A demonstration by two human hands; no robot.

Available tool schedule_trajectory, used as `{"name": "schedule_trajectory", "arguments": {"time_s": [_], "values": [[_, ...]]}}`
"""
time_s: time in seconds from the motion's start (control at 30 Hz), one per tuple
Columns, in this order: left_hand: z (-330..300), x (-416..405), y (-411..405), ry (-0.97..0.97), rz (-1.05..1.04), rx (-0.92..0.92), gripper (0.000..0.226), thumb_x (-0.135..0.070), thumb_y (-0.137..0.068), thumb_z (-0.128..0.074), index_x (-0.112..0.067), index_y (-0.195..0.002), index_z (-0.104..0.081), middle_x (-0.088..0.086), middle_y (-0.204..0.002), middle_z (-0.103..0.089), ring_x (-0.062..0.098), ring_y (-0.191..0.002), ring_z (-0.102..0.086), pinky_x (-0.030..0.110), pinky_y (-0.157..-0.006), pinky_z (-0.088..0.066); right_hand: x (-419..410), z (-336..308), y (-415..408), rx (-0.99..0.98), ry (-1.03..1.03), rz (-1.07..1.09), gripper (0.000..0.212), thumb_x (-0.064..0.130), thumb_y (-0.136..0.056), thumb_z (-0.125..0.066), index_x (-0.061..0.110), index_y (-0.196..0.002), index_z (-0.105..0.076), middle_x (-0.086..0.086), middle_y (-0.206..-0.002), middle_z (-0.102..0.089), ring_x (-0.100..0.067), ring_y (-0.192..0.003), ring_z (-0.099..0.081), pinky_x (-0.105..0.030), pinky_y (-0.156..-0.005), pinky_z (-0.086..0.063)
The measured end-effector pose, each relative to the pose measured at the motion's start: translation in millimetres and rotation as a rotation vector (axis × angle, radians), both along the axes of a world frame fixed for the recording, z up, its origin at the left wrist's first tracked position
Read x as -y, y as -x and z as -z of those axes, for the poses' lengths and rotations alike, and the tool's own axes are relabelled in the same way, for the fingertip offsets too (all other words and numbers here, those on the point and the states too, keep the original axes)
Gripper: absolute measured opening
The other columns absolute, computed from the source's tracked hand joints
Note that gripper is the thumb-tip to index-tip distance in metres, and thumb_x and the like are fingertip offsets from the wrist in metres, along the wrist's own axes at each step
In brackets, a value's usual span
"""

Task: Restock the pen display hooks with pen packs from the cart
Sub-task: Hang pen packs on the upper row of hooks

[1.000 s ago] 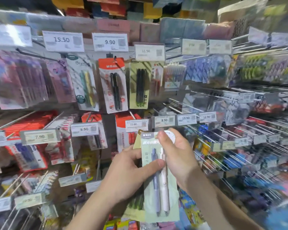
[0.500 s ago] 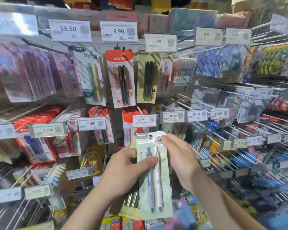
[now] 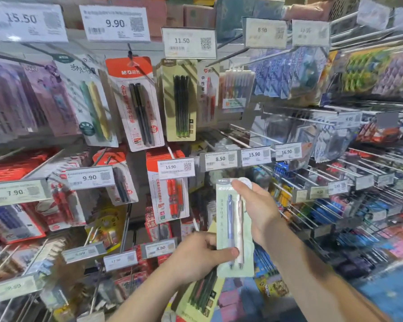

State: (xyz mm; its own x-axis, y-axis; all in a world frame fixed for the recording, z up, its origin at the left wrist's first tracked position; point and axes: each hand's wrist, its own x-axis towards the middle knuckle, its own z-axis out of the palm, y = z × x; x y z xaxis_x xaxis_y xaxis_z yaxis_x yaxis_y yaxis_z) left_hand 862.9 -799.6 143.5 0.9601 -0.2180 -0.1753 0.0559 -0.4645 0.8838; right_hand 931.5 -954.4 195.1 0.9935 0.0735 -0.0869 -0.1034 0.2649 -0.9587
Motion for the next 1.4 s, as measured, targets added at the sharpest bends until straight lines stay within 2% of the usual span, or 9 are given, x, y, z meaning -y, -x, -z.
{"name": "schedule_trajectory", "arguments": {"time_s": [0.13, 0.27, 0.37, 0.53, 0.67, 0.83, 0.97, 1.17, 1.4], "values": [[10.1, 10.6, -28.7, -0.02, -0.03, -0.058, 0.034, -0.06, -0.082, -0.079, -0.026, -0.085, -0.08, -0.007, -0.081, -0.078, 0.005, -0.07, -0.066, 0.025, -0.075, -0.05, 11.9, -2.8, -33.0, 0.008, 0.052, 0.012, 0.002, 0.031, -0.098, -0.069, 0.03, -0.097, -0.068, 0.023, -0.094, -0.059, -0.004, -0.099, -0.053, -0.027, -0.098, -0.03], [16.0, 16.0, -47.9, -0.059, -0.044, -0.076, 0.054, -0.069, -0.075, -0.079, -0.023, -0.103, -0.08, -0.003, -0.1, -0.081, 0.018, -0.099, -0.074, 0.034, -0.099, -0.053, 16.0, -0.4, -59.6, 0.048, 0.048, 0.011, 0.041, 0.034, -0.098, -0.068, 0.023, -0.136, -0.058, 0.021, -0.124, -0.056, -0.005, -0.125, -0.046, -0.028, -0.104, -0.028], [18.6, 17.9, -58.1, -0.049, -0.065, -0.115, 0.049, -0.064, -0.076, -0.081, -0.02, -0.098, -0.081, -0.012, -0.097, -0.079, 0.014, -0.092, -0.074, 0.036, -0.1, -0.052, 18.3, 8.8, -74.3, 0.083, 0.074, -0.035, 0.013, 0.031, -0.102, -0.064, 0.027, -0.113, -0.064, 0.021, -0.116, -0.067, -0.003, -0.122, -0.055, -0.028, -0.1, -0.033], [25.5, 20.7, -66.1, 0.002, -0.116, -0.086, 0.1, -0.091, -0.05, -0.075, -0.006, -0.102, -0.074, -0.007, -0.089, -0.068, 0.011, -0.079, -0.062, 0.043, -0.102, -0.05, 17.9, 18.9, -85.3, 0.097, 0.031, -0.02, 0.013, 0.022, -0.105, -0.058, 0.023, -0.115, -0.066, 0.013, -0.116, -0.073, -0.005, -0.116, -0.061, -0.029, -0.099, -0.041], [16.4, 23.8, -66.1, 0.038, -0.126, -0.096, 0.056, -0.064, -0.077, -0.08, -0.013, -0.101, -0.079, 0.002, -0.101, -0.08, 0.012, -0.084, -0.067, 0.034, -0.093, -0.053, 16.3, 24.1, -93.6, 0.151, 0.093, 0.188, 0.016, 0.035, -0.089, -0.069, 0.021, -0.096, -0.068, 0.001, -0.098, -0.077, -0.024, -0.102, -0.07, -0.042, -0.089, -0.052], [12.7, 23.2, -67.3, 0.017, -0.153, -0.099, 0.024, -0.044, -0.088, -0.08, -0.023, -0.101, -0.081, -0.01, -0.1, -0.08, 0.011, -0.1, -0.074, 0.025, -0.095, -0.052, 16.1, 24.1, -101.4, 0.211, 0.171, 0.259, 0.016, 0.031, -0.102, -0.062, 0.021, -0.113, -0.066, -0.002, -0.11, -0.075, -0.02, -0.108, -0.069, -0.045, -0.097, -0.053], [11.4, 11.6, -69.9, -0.051, -0.218, -0.034, 0.01, -0.031, -0.09, -0.079, -0.032, -0.1, -0.079, -0.016, -0.097, -0.079, -0.001, -0.089, -0.072, 0.021, -0.092, -0.053, 20.5, 22.3, -111.9, 0.17, 0.139, 0.171, 0.015, 0.021, -0.105, -0.058, 0.021, -0.112, -0.072, 0.013, -0.102, -0.078, -0.008, -0.104, -0.069, -0.027, -0.092, -0.052], [4.2, -12.6, -64.5, 0.038, -0.309, 0.144, 0.042, -0.014, -0.094, -0.075, -0.05, -0.115, -0.07, -0.027, -0.129, -0.063, -0.027, -0.104, -0.054, -0.008, -0.081, -0.036, 35.9, 28.9, -118.4, 0.022, 0.131, 0.144, 0.006, 0.02, -0.1, -0.065, 0.021, -0.105, -0.068, 0.0, -0.113, -0.074, -0.016, -0.11, -0.065, -0.037, -0.103, -0.048], [0.4, -27.4, -58.0, 0.206, -0.339, 0.16, 0.085, -0.008, -0.092, -0.077, -0.052, -0.151, -0.035, -0.037, -0.14, -0.044, -0.027, -0.121, -0.044, -0.006, -0.092, -0.031, 30.5, 32.2, -126.6, 0.008, 0.178, 0.172, 0.014, 0.014, -0.102, -0.059, 0.018, -0.111, -0.068, 0.002, -0.115, -0.07, -0.016, -0.109, -0.059, -0.033, -0.102, -0.039]]}}
